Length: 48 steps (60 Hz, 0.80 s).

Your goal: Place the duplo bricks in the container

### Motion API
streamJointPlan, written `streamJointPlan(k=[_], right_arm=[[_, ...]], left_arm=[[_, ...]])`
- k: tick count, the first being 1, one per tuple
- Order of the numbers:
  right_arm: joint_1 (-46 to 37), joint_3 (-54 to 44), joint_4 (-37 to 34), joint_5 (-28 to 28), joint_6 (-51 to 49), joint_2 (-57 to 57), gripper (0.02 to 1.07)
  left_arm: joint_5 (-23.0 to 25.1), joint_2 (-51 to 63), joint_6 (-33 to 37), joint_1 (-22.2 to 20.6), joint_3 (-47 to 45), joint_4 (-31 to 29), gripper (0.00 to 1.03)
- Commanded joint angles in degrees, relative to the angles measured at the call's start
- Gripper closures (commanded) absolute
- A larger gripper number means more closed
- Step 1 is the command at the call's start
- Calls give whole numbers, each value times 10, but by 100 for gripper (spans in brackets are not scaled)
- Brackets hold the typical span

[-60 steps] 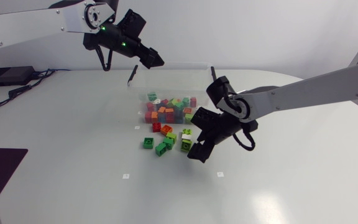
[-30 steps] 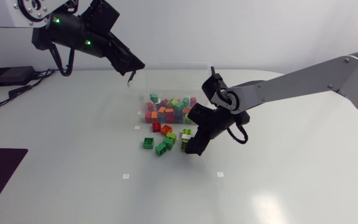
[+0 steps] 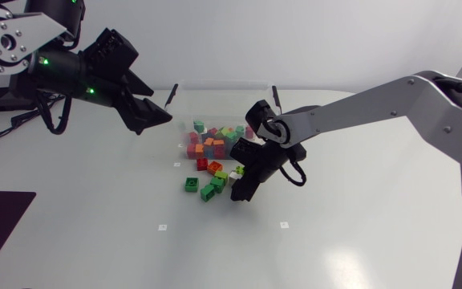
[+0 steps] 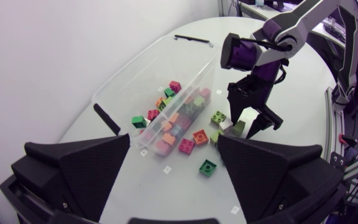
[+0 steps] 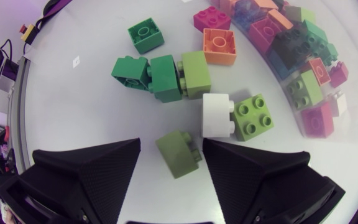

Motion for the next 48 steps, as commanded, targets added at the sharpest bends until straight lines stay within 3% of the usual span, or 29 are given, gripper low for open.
streamJointPlan(k=[1, 10, 29, 48], right_arm=[[5, 11, -12, -4, 11, 19, 58], [5, 1, -11, -4, 10, 10, 84], [-8, -68, -14, 0, -11, -81, 85], [-25, -101, -48, 4, -17, -193, 85]], left_arm=[[-4, -18, 24, 3, -31, 4, 5], [-15, -31, 52, 3, -66, 2, 5], [-17, -15, 147, 9, -149, 15, 5], [-15, 96, 207, 4, -176, 98, 5]])
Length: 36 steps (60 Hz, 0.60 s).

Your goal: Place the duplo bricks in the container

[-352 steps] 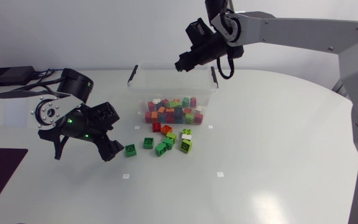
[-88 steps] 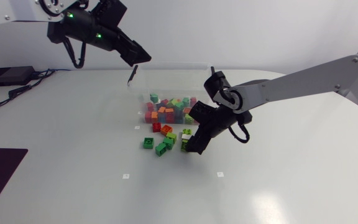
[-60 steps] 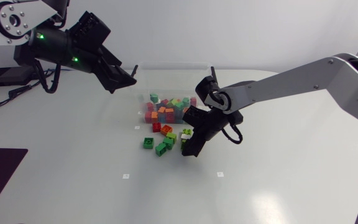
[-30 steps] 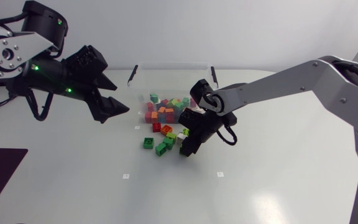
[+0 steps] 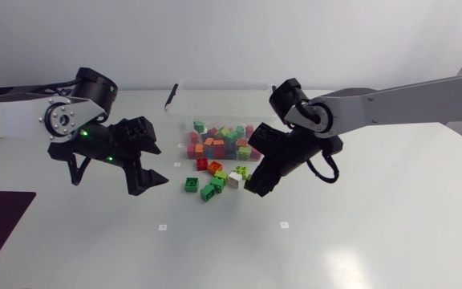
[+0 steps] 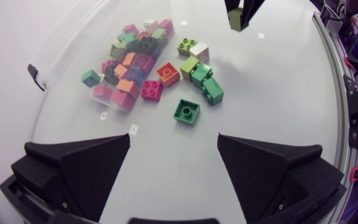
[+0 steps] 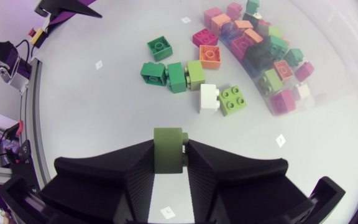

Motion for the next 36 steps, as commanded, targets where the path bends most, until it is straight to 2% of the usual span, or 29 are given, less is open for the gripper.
streamJointPlan(k=[1, 17, 36], right_arm=[[-6, -16, -16, 0, -13, -33, 85], [-20, 5, -41, -7, -6, -91, 85], [-33, 41, -51, -31, 1, -100, 85]], left_arm=[[1, 37, 31, -4, -8, 25, 5], [3, 135, 67, -20, 35, 53, 5], [40, 203, 96, -41, 85, 55, 5]])
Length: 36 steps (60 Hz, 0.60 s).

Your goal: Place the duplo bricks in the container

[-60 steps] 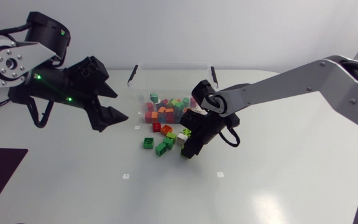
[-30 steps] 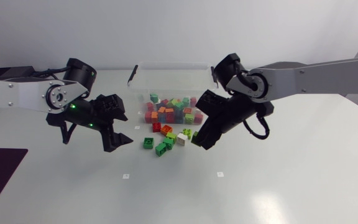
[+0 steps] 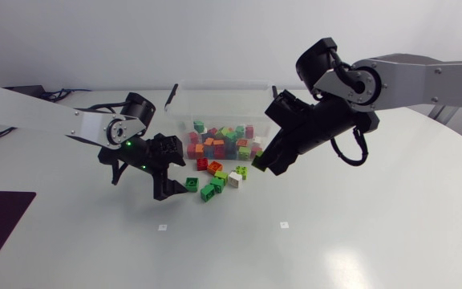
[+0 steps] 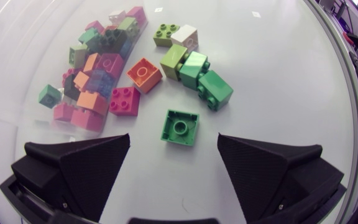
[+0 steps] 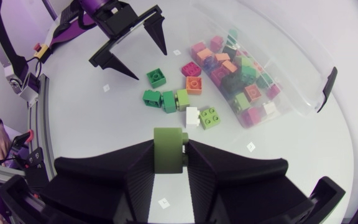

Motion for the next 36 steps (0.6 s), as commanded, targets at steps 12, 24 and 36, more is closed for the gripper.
streamJointPlan(k=[12, 24, 36], right_arm=[[-17, 71, -4, -29, 27, -4, 85], [-32, 116, 19, -36, 54, 16, 85], [-46, 162, 52, -41, 82, 60, 85]], left_arm=[[14, 59, 39, -24, 38, -1, 6], [19, 74, 48, -32, 49, -13, 9], [19, 87, 53, -30, 79, -60, 45]])
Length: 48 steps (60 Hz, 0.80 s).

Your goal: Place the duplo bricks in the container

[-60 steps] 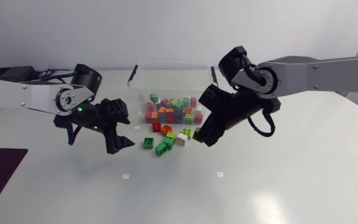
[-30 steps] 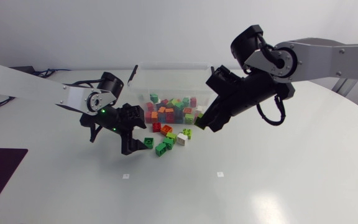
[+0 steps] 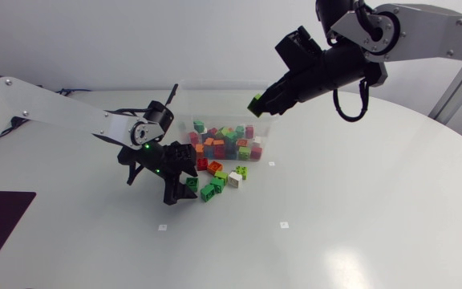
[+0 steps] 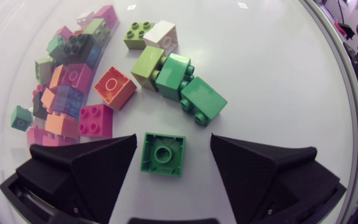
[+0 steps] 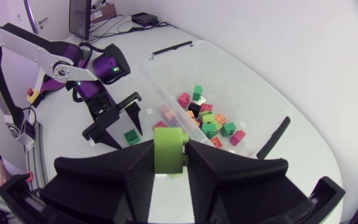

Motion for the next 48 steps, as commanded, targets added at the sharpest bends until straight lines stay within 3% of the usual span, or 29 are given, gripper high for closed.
streamJointPlan(k=[1, 6, 30, 48], right_arm=[[-5, 23, 13, -3, 24, 33, 85], [-7, 44, 27, -1, 37, 54, 85], [-6, 132, 63, 27, 66, 141, 85], [-3, 187, 91, 70, 82, 201, 85]], left_arm=[[4, 13, 18, 0, 20, -17, 48], [4, 12, 18, 0, 27, -35, 72], [4, -24, 24, 2, 42, -136, 74], [16, -121, 24, 5, 41, -181, 74]])
